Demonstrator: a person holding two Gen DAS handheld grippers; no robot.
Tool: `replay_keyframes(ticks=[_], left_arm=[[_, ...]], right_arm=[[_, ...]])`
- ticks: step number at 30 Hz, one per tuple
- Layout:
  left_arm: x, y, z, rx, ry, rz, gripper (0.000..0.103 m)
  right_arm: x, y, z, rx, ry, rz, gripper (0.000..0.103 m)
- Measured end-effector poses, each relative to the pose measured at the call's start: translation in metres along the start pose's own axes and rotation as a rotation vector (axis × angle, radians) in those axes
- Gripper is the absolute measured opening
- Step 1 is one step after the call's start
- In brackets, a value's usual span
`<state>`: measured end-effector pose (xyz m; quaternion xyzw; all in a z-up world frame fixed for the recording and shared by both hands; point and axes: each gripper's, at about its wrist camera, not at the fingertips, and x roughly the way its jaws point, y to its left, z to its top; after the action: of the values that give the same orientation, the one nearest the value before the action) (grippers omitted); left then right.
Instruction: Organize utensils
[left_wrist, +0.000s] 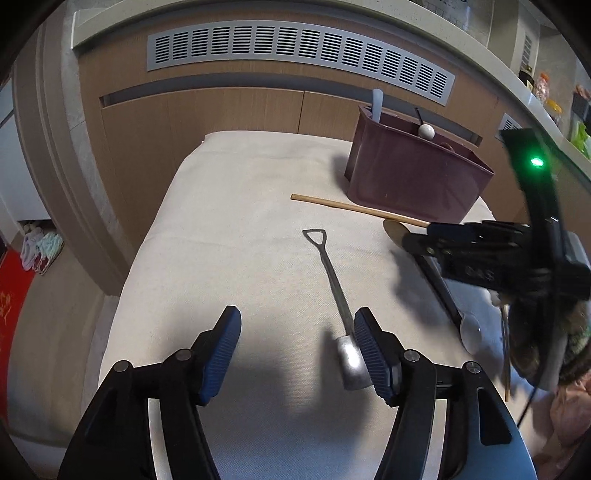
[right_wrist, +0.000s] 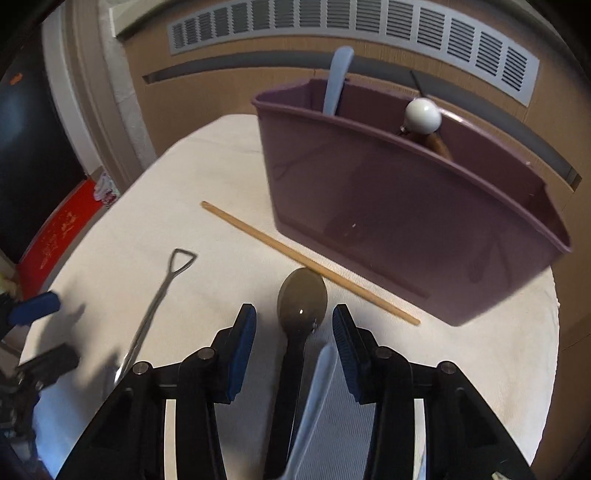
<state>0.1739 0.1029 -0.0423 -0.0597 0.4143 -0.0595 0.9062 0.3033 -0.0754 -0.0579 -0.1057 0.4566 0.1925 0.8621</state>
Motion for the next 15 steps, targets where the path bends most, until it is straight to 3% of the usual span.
replay_keyframes(ticks=[3, 4, 5, 8, 15], left_arm=[[0.004, 0.011, -0.002, -0.024, 0.01, -0.003, 0.065], [0.005, 0.014, -0.003, -0.034, 0.015, -0.002, 0.065], [0.007, 0.017, -0.004, -0.043, 0.019, -0.002, 0.065], [0.011, 0.023, -0.006, -0.064, 0.03, -0.001, 0.068], [0.018, 0.017, 0.007, -0.09, 0.049, -0.029, 0.068]], right_arm=[[0.017, 0.002, 0.005, 0.022, 0.041, -0.039, 0.04], [0.016, 0.004, 0.005, 0.029, 0.029, -0.044, 0.038], [0.017, 0.005, 0.005, 0.024, 0.034, -0.045, 0.03], [0.011, 0.011, 0.003, 0.007, 0.036, -0.035, 0.029], [-0.058, -0.002, -0.016, 0.03, -0.115, -0.02, 0.029]])
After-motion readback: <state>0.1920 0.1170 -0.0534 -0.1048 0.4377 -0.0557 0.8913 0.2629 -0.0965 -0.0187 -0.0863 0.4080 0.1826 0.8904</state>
